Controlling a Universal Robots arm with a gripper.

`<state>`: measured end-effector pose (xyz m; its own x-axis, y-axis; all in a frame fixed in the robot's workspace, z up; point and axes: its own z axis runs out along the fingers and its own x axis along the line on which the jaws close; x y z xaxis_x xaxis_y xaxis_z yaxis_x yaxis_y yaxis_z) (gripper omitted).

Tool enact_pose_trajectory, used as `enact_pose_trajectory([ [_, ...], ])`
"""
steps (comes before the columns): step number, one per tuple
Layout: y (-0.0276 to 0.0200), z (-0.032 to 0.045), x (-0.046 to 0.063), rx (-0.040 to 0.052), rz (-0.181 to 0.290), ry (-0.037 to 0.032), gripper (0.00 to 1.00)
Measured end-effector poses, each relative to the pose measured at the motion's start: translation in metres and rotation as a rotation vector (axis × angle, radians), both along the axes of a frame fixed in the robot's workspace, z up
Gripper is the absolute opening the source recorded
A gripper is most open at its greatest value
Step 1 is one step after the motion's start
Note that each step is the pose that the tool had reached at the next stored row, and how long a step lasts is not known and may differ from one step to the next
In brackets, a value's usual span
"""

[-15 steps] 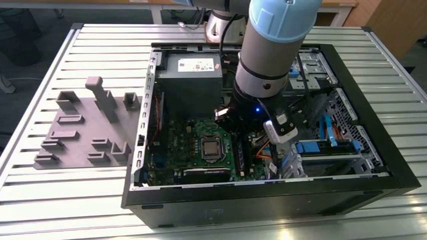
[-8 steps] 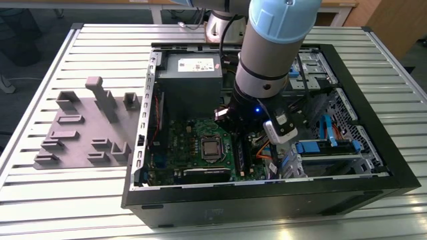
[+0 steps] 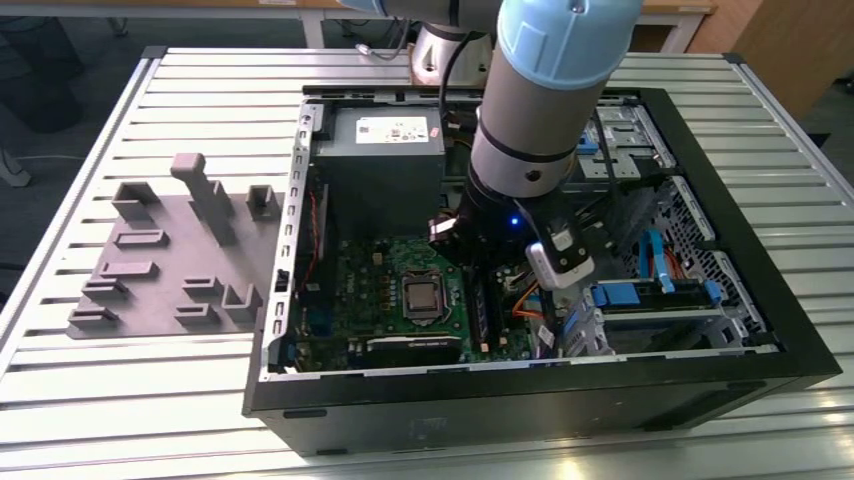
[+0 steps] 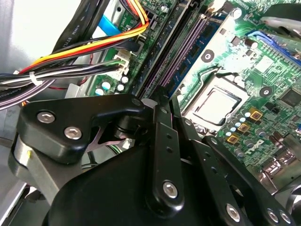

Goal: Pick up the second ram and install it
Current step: 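Insert the second ram into the second slot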

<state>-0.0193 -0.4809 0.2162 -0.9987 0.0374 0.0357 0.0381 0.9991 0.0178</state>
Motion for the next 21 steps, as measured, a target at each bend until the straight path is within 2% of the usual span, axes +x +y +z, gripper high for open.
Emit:
enact_pose_trajectory([
  [21, 0.0014, -0.0021, -0.0007, 0.0003, -0.005, -0.0001, 0.14],
])
